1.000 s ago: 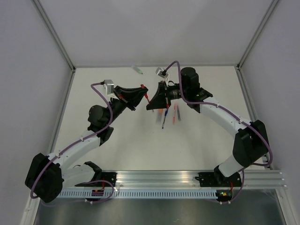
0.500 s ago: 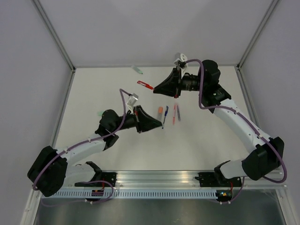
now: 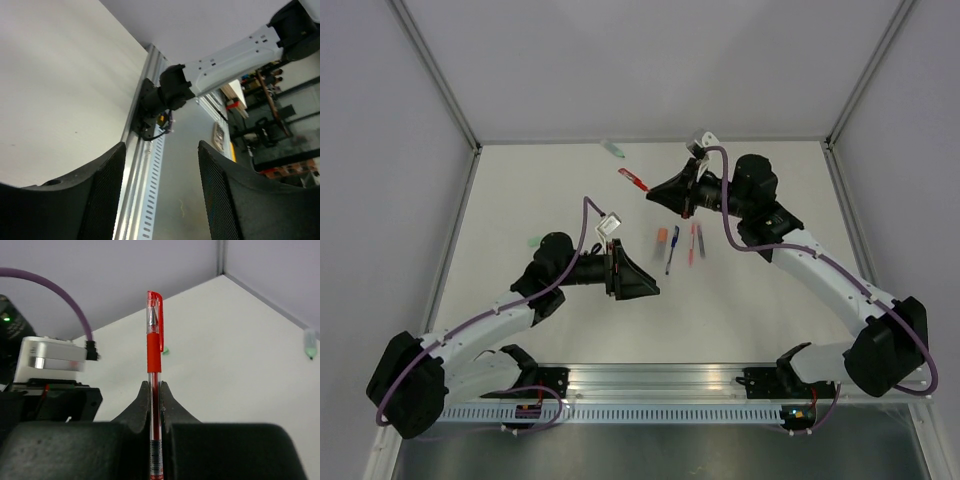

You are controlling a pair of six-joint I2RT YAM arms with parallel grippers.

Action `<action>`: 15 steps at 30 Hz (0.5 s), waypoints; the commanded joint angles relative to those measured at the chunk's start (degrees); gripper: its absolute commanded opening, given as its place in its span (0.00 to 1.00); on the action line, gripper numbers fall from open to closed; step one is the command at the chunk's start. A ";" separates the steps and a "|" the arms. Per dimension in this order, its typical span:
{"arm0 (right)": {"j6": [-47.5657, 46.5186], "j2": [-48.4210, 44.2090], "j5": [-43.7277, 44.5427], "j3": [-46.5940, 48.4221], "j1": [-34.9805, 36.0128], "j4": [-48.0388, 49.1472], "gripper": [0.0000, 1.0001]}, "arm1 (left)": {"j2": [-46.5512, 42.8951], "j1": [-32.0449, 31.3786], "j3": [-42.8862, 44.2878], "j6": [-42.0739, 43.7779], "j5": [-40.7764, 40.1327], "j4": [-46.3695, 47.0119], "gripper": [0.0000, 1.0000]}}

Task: Insert the pens into the pen caps
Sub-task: Press the pen cap onto the pen, then place the pen at the center of the board.

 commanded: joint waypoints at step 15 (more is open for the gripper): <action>25.08 5.59 56.65 -9.90 11.92 -0.30 0.00 | -26.06 0.38 -1.04 16.05 -63.43 -39.28 1.00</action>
